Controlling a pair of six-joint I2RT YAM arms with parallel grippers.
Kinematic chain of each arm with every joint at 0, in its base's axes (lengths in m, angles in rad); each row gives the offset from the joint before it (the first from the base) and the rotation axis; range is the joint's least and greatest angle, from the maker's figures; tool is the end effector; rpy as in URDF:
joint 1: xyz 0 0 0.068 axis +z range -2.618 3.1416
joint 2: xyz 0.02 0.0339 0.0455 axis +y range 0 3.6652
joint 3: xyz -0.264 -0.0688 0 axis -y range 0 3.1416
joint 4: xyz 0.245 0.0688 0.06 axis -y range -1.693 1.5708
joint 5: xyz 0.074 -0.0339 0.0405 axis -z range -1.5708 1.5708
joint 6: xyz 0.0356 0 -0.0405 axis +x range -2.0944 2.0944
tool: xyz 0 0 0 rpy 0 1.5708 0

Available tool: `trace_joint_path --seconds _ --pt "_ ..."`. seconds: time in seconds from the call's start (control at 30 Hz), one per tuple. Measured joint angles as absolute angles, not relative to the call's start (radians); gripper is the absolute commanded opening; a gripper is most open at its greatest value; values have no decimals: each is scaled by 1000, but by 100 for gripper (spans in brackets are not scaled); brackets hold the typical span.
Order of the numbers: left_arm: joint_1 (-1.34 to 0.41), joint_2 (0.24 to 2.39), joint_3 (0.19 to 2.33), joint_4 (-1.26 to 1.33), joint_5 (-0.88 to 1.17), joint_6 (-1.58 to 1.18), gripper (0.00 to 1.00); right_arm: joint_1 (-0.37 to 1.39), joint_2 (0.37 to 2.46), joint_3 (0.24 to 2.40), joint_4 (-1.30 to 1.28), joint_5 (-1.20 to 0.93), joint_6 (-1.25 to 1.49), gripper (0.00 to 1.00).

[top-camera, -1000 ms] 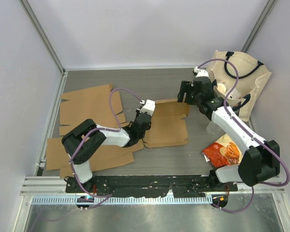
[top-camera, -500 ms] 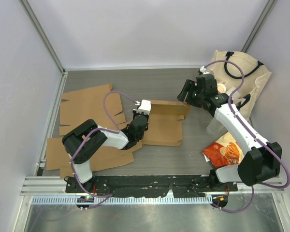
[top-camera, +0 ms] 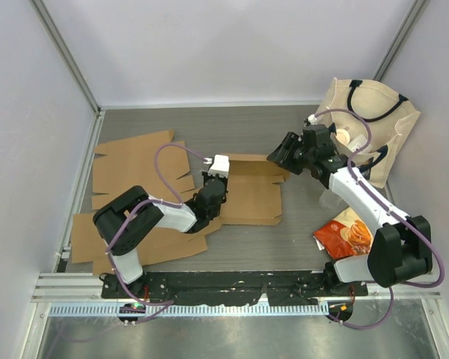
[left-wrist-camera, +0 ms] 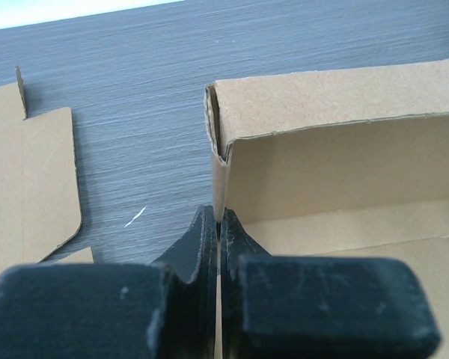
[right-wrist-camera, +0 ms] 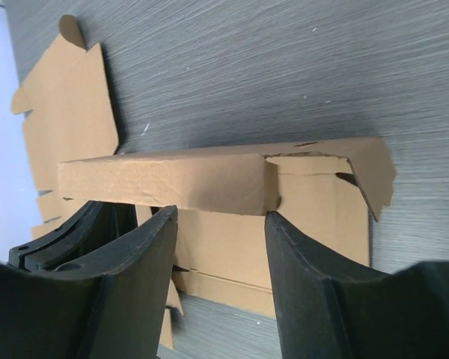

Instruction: Fold the paper box

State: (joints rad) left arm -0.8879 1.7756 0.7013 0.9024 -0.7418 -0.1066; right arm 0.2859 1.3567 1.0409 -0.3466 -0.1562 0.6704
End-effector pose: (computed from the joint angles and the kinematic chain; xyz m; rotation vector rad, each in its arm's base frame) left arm 0.2344 -0.2501 0.1680 0.1263 1.6935 -0.0961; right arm 0.2877 0.0903 0.2853 0.3553 2.2881 0.6806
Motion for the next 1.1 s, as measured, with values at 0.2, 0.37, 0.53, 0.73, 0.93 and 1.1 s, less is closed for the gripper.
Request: trace_joint_path --seconds 0.2,0.37,0.53,0.73,0.93,1.1 --pt "-888 1754 697 899 -743 -139 0 236 1356 912 -172 -245 846 38" --pt "-888 1731 696 882 -739 -176 0 212 1347 857 -35 -281 955 25" --pt "-888 1714 689 871 -738 -212 0 193 1328 832 60 -311 999 51" --pt "-888 1689 693 813 -761 -291 0 186 1276 868 -85 -265 845 67" --pt "-888 1657 716 736 -783 -342 0 206 1072 865 -228 -124 616 39" --pt "-888 1604 728 686 -794 -366 0 308 1090 818 -213 2 538 18"
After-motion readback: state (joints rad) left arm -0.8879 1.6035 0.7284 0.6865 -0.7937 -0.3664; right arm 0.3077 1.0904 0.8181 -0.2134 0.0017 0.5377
